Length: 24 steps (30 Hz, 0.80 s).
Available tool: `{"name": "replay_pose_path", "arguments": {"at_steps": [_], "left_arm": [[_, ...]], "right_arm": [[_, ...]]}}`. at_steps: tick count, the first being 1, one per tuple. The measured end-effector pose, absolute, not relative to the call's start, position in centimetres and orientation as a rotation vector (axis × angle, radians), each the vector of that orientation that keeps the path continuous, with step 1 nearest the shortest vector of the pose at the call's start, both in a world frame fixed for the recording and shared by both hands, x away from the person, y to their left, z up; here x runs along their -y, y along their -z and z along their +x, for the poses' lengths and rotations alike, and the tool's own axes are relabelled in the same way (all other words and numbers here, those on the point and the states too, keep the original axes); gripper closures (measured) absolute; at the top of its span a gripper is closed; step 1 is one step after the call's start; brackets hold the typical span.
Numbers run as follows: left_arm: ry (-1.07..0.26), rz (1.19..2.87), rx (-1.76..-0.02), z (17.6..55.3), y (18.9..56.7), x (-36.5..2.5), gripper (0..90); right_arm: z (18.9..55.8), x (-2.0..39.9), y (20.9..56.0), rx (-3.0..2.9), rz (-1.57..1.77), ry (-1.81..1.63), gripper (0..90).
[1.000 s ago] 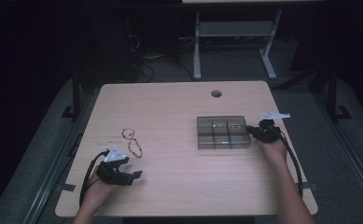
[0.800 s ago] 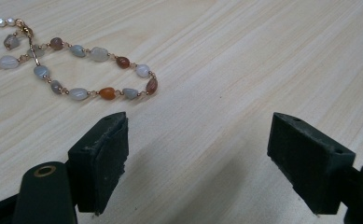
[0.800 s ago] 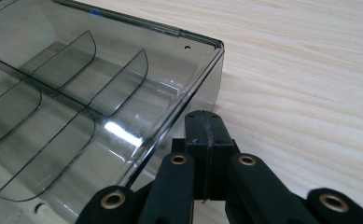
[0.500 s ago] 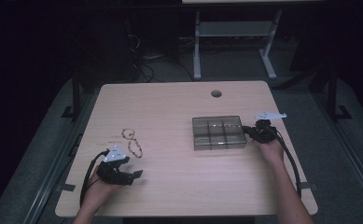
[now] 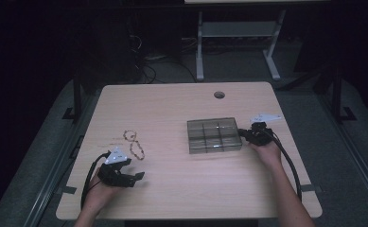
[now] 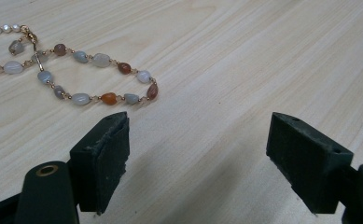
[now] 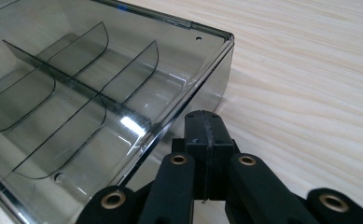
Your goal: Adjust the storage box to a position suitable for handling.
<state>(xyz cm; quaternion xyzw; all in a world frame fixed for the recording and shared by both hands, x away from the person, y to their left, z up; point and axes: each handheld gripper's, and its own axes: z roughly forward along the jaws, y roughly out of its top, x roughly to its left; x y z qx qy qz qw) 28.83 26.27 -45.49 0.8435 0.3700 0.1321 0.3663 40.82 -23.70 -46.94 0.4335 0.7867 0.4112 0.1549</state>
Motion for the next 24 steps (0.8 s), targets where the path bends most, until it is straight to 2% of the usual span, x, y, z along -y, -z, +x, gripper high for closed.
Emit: {"name": "replay_pose_path", "arguments": {"at_steps": [13,24], "left_arm": [[-0.342,2.152,-0.964,29.3,45.1,-25.9,22.4],[-0.345,2.125,-0.980,31.6,44.2,-25.1,31.1]], "right_arm": [[40.7,21.6,47.0,-2.308,1.184,-1.198,90.0],[40.4,20.4,46.8,-2.339,1.151,-1.222,90.0]]}}
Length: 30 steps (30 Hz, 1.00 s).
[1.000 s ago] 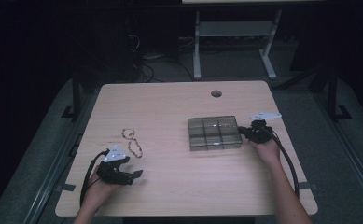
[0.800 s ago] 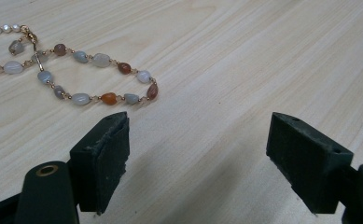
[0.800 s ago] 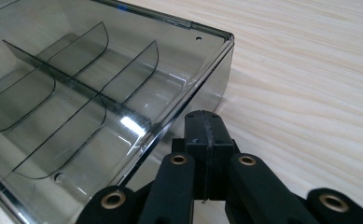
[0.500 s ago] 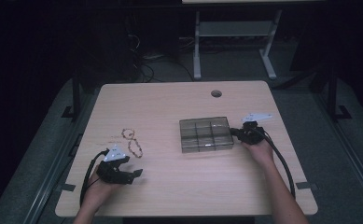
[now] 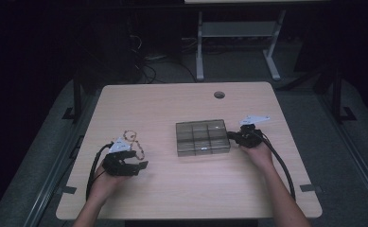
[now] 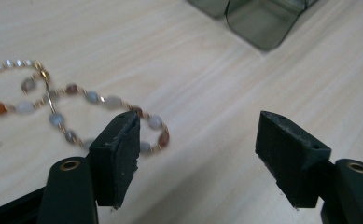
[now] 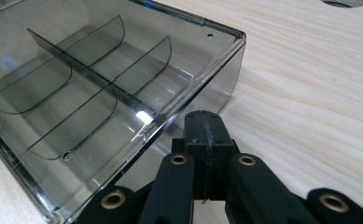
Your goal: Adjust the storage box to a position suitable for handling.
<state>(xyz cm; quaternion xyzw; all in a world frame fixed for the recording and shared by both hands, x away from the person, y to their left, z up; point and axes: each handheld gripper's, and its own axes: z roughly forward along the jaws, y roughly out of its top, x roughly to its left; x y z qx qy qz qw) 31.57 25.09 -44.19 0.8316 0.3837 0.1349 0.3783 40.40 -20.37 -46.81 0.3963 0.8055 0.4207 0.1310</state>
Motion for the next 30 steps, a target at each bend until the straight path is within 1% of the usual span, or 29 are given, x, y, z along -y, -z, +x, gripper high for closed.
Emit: {"name": "replay_pose_path", "arguments": {"at_steps": [4,9,11,18,24,30], "left_arm": [[-0.368,2.096,-0.980,32.8,43.6,-24.7,32.6],[-0.375,2.086,-0.986,34.2,43.0,-24.1,41.0],[-0.368,2.079,-0.984,34.9,43.0,-23.8,46.3],[-0.340,2.088,-0.995,36.7,43.6,-22.5,59.8],[-0.319,2.121,-0.986,37.6,44.0,-21.7,76.0],[-0.303,2.129,-1.014,38.8,44.7,-20.7,88.3]], "right_arm": [[40.2,19.7,46.8,-2.362,1.136,-1.231,90.0],[40.0,19.2,46.7,-2.387,1.110,-1.235,90.0],[40.0,19.0,46.7,-2.395,1.096,-1.239,90.0],[39.8,18.4,46.8,-2.428,1.089,-1.251,90.0],[39.6,17.8,46.8,-2.461,1.070,-1.263,90.0],[39.3,17.1,46.8,-2.495,1.041,-1.267,89.9]]}}
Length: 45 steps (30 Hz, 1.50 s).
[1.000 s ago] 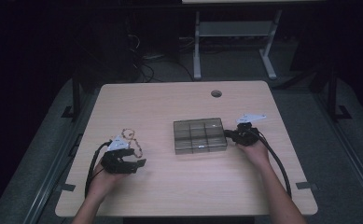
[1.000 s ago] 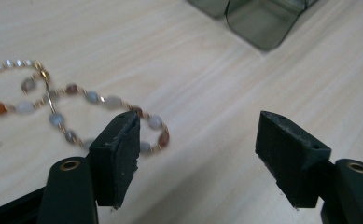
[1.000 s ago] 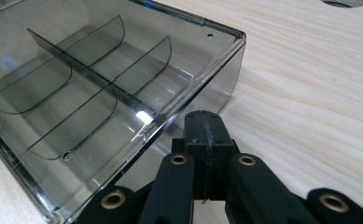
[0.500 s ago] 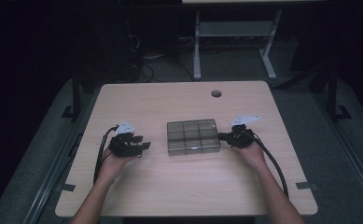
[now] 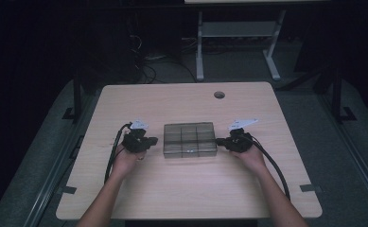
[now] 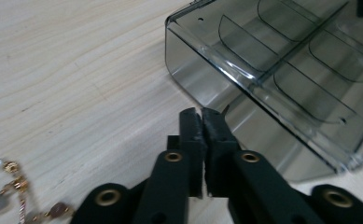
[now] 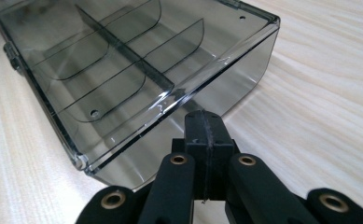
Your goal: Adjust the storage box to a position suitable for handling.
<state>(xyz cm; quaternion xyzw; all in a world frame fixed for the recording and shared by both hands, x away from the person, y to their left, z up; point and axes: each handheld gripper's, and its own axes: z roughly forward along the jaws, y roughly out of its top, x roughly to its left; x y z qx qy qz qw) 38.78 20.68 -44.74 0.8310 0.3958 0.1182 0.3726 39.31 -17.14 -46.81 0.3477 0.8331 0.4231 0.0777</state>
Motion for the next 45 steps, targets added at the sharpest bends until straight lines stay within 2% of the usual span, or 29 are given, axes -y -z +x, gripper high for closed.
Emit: {"name": "replay_pose_path", "arguments": {"at_steps": [25,45], "left_arm": [[-0.248,2.157,-1.009,39.4,45.5,-20.0,90.0],[-0.197,2.146,-0.988,37.4,45.0,-19.7,90.0]], "right_arm": [[38.6,16.1,46.7,-2.529,1.032,-1.268,90.0],[36.5,16.4,46.3,-2.541,1.040,-1.203,90.0]]}}
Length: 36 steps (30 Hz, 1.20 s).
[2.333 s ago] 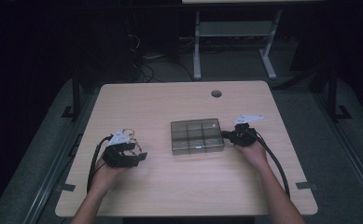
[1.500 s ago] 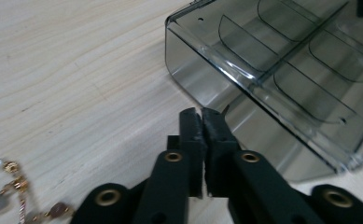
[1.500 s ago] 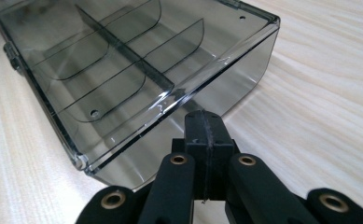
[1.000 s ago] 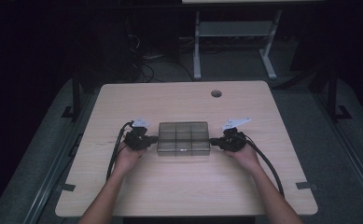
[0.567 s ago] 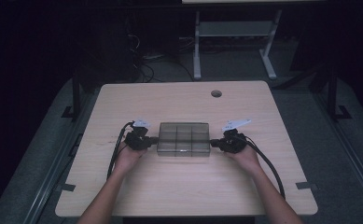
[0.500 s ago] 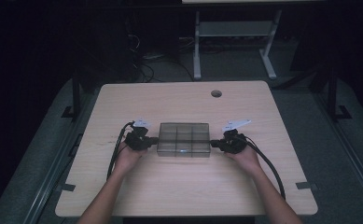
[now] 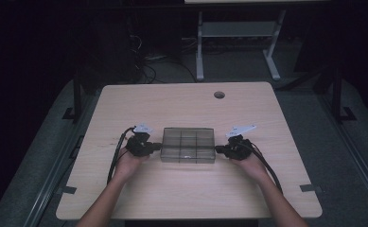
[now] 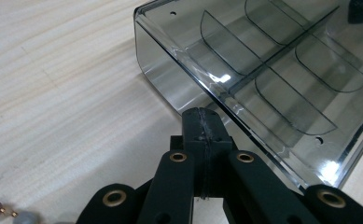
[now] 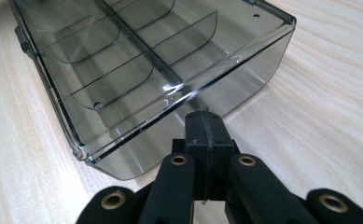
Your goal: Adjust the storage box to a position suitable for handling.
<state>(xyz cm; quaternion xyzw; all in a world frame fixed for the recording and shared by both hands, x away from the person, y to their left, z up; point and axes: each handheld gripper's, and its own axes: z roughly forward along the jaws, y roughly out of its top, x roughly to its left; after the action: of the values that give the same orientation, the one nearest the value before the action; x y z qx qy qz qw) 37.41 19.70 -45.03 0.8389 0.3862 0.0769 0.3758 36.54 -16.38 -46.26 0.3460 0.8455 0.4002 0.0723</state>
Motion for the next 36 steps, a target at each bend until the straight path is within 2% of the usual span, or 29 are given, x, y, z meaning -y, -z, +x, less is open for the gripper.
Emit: {"name": "replay_pose_path", "arguments": {"at_steps": [36], "left_arm": [[-0.137,2.136,-0.944,31.4,44.7,-20.2,90.0]], "right_arm": [[31.2,16.8,46.2,-2.575,1.024,-1.221,90.0]]}}
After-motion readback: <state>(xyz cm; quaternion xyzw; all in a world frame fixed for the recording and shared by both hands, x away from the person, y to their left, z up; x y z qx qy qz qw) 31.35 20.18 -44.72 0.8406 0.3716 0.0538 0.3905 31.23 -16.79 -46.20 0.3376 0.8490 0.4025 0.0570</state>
